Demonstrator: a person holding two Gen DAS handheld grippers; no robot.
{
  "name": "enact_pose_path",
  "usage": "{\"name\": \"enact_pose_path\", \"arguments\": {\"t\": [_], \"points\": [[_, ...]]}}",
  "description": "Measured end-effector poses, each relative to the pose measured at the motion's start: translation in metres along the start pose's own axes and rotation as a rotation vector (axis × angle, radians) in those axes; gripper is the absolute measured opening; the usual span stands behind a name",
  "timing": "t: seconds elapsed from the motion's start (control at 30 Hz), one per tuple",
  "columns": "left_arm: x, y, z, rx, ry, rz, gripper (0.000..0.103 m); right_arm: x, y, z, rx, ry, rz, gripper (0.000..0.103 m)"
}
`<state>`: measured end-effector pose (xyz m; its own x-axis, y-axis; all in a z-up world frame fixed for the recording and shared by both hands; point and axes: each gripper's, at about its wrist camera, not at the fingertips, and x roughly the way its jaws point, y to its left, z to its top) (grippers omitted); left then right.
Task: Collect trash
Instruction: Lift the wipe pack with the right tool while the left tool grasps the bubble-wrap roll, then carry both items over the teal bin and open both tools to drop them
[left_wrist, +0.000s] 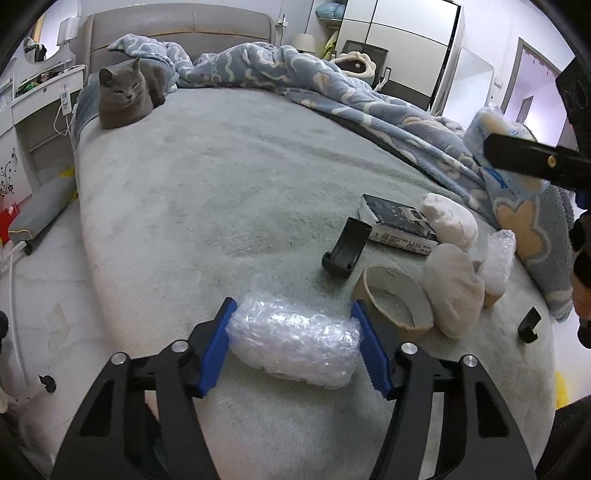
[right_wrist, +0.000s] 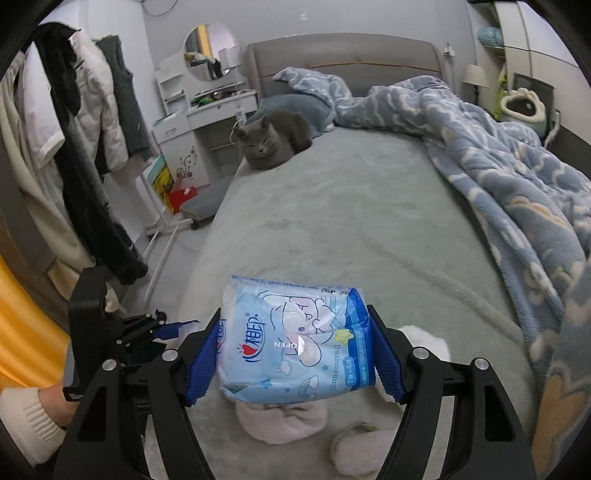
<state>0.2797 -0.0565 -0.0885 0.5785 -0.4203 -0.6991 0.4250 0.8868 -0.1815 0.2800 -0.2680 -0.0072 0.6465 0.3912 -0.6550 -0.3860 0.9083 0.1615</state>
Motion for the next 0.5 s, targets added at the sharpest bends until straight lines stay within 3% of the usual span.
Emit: {"name": "enact_pose_path", "arguments": {"t": [0.17, 0.5], "points": [[-0.018, 0.019, -0.003, -0.084, -0.011, 0.024, 0.065, 0.01, 0.02, 0.003, -0.012, -0.002, 0.034, 0.073], [-0.055, 0.069, -0.028, -0.195, 0.012, 0.152, 0.065, 0.044, 0.072, 0.0, -0.024, 0.038, 0.11, 0.073]]}}
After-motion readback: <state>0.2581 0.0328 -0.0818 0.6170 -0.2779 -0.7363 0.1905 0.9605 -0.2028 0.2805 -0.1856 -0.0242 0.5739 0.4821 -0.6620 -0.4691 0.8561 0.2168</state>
